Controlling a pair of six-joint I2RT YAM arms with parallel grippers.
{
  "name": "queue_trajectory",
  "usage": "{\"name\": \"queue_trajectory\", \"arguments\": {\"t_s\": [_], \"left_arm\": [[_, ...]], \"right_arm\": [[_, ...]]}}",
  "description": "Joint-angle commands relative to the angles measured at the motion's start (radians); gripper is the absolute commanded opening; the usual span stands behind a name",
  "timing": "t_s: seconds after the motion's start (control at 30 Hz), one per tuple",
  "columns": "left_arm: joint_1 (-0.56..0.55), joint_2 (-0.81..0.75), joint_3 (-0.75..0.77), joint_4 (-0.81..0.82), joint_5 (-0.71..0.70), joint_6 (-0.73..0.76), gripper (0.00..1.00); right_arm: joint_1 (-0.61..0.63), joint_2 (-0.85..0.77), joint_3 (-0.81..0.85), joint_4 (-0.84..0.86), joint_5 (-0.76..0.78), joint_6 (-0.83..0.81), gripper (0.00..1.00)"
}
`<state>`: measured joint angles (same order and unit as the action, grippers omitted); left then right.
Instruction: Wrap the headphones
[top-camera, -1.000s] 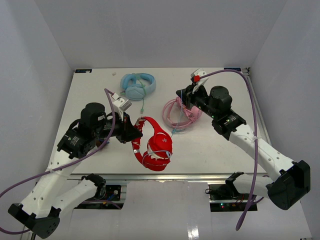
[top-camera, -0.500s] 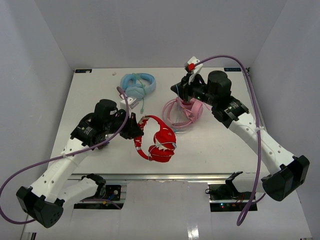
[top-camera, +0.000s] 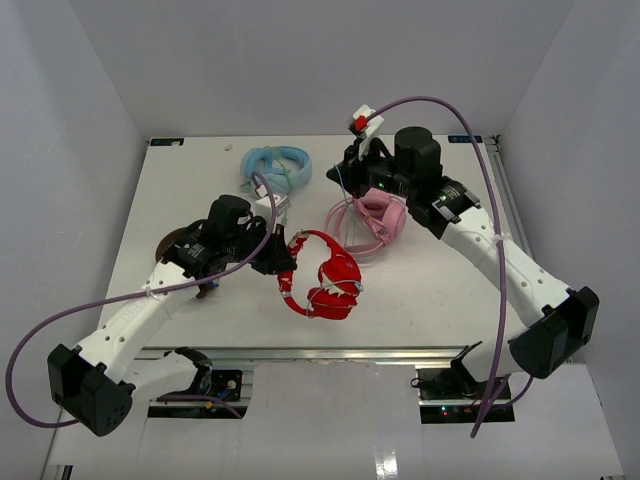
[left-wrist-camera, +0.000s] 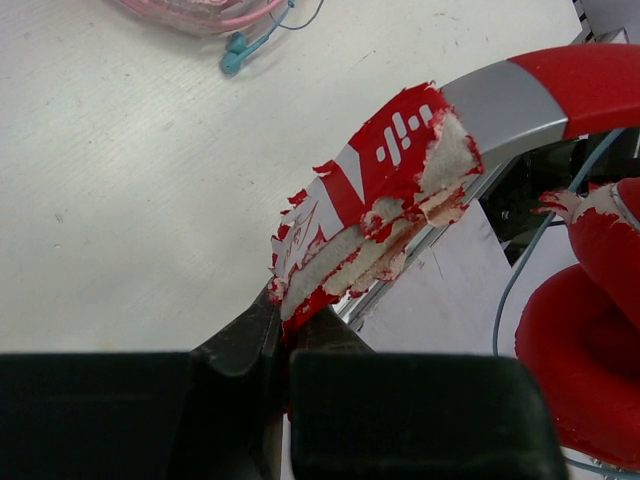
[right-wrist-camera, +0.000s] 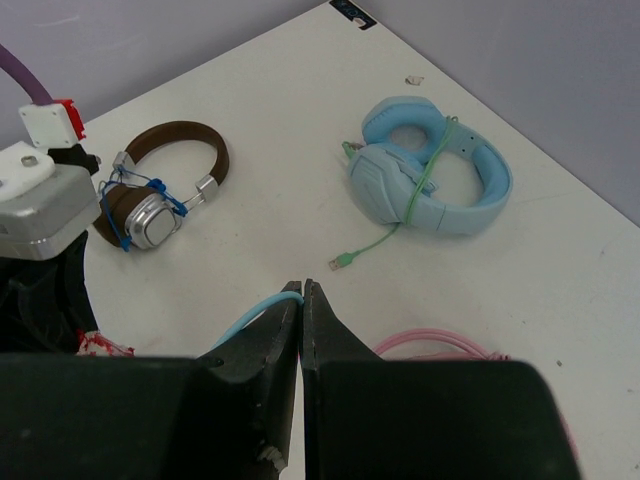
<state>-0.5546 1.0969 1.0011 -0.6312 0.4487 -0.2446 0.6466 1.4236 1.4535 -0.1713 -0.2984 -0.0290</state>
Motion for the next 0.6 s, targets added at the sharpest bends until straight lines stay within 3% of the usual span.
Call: {"name": "queue_trajectory", "arguments": {"t_s": [0.0, 0.13, 0.23, 0.57], "left_arm": [[-0.042, 0.016, 0.007, 0.087, -0.053, -0.046, 0.0], [-0.099, 0.062, 0.015, 0.086, -0.185, -0.06, 0.0], [-0.137, 0.094, 0.032, 0.063, -0.368, -0.089, 0.0], [-0.139, 0.079, 0.045, 0.02, -0.708, -0.218, 0.0]], "right_arm": [[0.034, 0.033, 0.094, -0.035, 0.052, -0.013, 0.08], [0.07, 0.07, 0.151, -0.095, 0.116, -0.027, 0.08], [0.103, 0.093, 0.194, -0.16, 0.166, -0.043, 0.08], [0.134, 0.076, 0.225, -0.285, 0.191, -0.008, 0.08]]}}
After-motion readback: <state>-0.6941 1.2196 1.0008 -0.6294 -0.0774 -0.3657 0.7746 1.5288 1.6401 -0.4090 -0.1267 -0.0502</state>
